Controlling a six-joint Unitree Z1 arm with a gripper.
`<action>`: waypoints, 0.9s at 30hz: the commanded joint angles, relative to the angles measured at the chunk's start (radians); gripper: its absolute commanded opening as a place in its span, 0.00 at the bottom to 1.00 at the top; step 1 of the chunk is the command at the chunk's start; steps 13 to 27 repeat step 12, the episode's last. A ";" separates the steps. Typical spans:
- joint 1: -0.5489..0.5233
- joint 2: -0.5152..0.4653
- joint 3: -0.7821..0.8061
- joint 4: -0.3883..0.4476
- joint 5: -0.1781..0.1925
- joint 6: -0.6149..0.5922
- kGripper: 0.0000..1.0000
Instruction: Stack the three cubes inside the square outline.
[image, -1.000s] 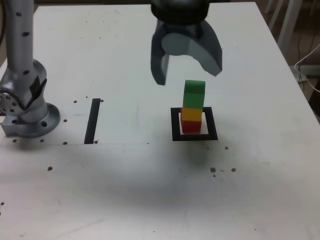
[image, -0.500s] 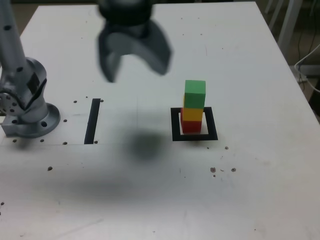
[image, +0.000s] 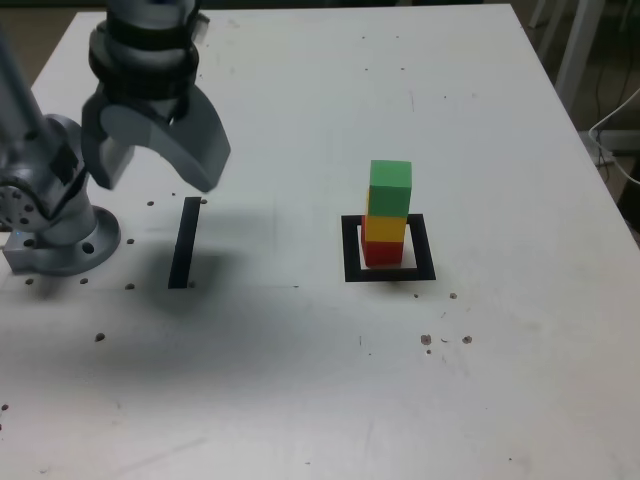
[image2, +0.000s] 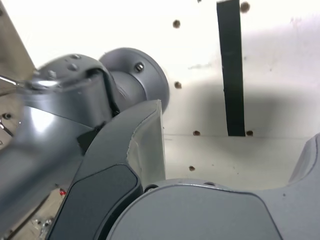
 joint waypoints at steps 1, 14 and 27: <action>-0.004 0.002 0.006 -0.030 -0.019 0.001 1.00; -0.004 0.039 0.100 -0.262 -0.083 -0.005 1.00; -0.004 0.039 0.100 -0.262 -0.083 -0.005 1.00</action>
